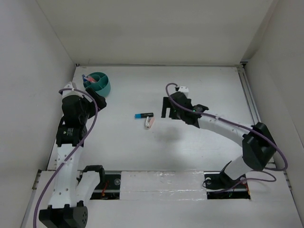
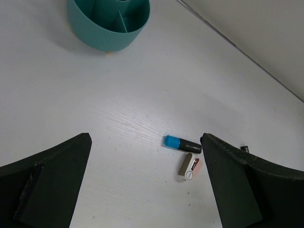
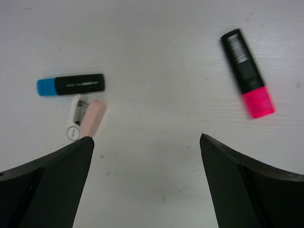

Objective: Sort the stationery into containers
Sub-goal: Pick up the stapler from the center of the board.

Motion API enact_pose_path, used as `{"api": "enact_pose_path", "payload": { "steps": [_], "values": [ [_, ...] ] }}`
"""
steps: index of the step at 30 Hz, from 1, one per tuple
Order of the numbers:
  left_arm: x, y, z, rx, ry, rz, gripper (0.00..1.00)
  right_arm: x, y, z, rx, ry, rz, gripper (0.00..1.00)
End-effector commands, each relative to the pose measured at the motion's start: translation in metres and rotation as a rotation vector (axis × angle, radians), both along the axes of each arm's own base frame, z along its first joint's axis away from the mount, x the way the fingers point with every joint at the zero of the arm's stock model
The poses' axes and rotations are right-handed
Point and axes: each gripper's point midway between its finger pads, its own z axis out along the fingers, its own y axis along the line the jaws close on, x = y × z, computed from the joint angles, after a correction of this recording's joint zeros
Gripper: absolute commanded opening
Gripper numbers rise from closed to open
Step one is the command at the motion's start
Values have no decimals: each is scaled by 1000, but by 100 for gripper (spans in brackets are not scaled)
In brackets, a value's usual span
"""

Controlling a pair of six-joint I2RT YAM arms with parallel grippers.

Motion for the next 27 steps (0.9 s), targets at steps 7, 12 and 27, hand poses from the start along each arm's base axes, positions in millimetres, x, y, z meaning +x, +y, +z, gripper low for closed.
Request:
{"api": "enact_pose_path", "payload": {
  "steps": [7,12,27],
  "values": [
    [2,-5,10,4,-39,-32,100,-10,86,4,116,-38,-194,99],
    [3,-10,7,1,-30,-63,100,-5,113,-30,24,35,-176,95],
    [1,-12,10,-2,-41,-72,100,-1,124,-63,-15,87,-181,76]
  ]
}}
